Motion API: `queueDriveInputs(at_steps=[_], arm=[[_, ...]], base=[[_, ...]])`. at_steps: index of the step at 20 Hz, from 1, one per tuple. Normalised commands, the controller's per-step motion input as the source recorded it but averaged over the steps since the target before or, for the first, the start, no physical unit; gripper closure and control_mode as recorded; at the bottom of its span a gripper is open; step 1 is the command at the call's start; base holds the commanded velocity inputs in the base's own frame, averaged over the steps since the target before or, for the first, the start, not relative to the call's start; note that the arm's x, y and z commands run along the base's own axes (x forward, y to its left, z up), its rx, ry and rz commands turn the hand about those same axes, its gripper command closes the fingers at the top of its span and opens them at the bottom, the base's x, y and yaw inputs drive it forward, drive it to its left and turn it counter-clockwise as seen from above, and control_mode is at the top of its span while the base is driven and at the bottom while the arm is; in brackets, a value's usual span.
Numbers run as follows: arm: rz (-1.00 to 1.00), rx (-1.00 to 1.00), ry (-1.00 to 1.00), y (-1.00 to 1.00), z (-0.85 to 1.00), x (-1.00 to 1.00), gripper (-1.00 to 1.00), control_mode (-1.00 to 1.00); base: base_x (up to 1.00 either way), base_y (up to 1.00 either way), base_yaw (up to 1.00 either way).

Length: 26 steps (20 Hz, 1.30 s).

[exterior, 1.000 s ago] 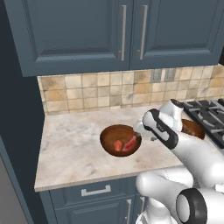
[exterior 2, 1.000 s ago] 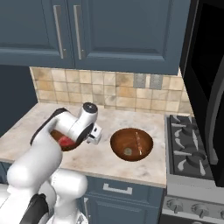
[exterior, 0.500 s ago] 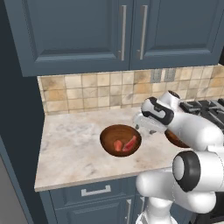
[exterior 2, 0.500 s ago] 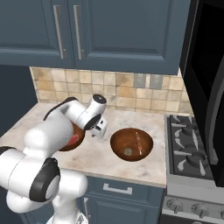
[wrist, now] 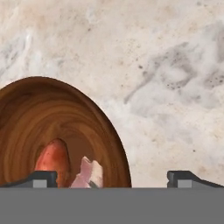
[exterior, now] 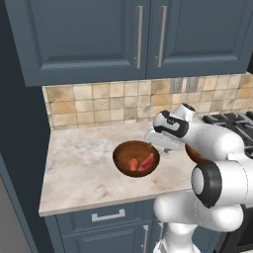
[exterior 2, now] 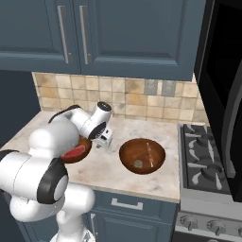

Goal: Place the bowl containing the sweet potato and steak in the microwave. Close the microwave door and press the start button to microwave the meal.

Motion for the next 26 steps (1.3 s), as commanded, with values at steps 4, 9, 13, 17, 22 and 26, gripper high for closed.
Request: queueDriveInputs(at_steps=[4, 9, 13, 17, 22, 26], arm=[[0.02, -0.02, 0.0, 0.19, -0.14, 0.12, -1.0, -1.0], [0.01, 0.0, 0.0, 0.0, 0.0, 0.29, -1.0, -1.0], [0.04, 0.01, 0.0, 0.0, -0.02, 0.28, -1.0, -1.0], [0.04, 0.0, 0.0, 0.0, -0.08, 0.25, -1.0, -1.0], [0.06, 0.0, 0.0, 0.0, -0.25, 0.12, -1.0, -1.0], [0.08, 0.0, 0.0, 0.0, -0.36, 0.04, -1.0, -1.0]], base=[[0.0, 0.0, 0.0], [0.0, 0.0, 0.0], [0.0, 0.0, 0.0], [0.0, 0.0, 0.0], [0.0, 0.0, 0.0], [0.0, 0.0, 0.0]])
